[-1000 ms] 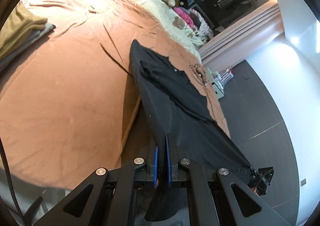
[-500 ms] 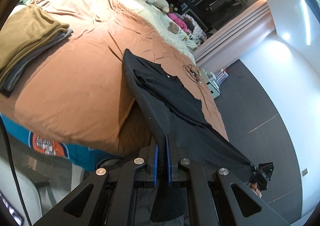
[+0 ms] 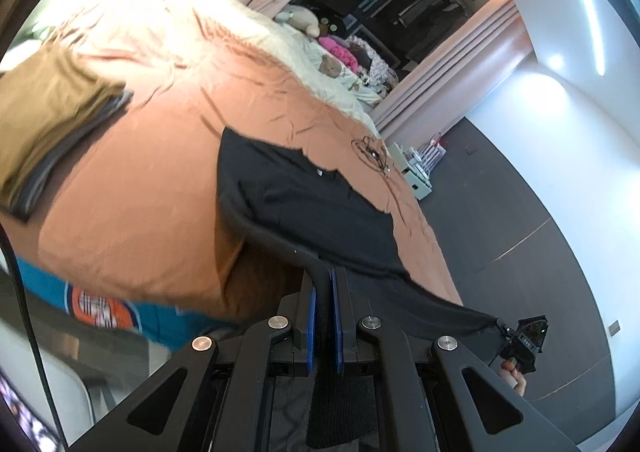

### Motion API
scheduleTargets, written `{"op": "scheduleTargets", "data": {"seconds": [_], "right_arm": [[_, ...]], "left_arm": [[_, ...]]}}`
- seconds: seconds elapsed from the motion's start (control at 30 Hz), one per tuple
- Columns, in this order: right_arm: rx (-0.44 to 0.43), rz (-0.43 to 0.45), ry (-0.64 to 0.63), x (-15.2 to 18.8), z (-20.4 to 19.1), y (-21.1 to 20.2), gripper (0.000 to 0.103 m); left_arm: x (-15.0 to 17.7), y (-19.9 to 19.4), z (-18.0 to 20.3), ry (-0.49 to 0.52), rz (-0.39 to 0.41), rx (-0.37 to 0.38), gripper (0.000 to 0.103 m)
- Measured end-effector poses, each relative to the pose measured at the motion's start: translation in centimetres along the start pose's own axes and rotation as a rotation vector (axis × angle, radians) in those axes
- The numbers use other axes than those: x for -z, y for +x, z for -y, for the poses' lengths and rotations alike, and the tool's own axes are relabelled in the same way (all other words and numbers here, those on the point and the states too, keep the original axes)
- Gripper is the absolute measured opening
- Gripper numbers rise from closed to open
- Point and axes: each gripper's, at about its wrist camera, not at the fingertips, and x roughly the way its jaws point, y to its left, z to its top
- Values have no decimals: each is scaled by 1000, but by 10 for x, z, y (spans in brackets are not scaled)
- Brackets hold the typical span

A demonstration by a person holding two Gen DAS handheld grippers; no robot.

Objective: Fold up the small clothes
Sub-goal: 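Lift the hem with both tools and carry it toward the collar, then lay the hem down at the collar and open both tools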

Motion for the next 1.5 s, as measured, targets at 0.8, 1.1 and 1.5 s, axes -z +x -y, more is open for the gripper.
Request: {"op": "scheduleTargets", "data": {"seconds": [0.8,1.1,1.5], "right_arm": [[175,-36,-202,-141,-26,140,9],[298,-75,-214,-171,-20,213,9],[406,-170,-124,-192,22,308,9]], "left_arm": [[-170,121,0,121,29,-145,7],[-203,212,-28,126,-44,-247,7],[-227,333,-90,90,-175,-346,8]]}}
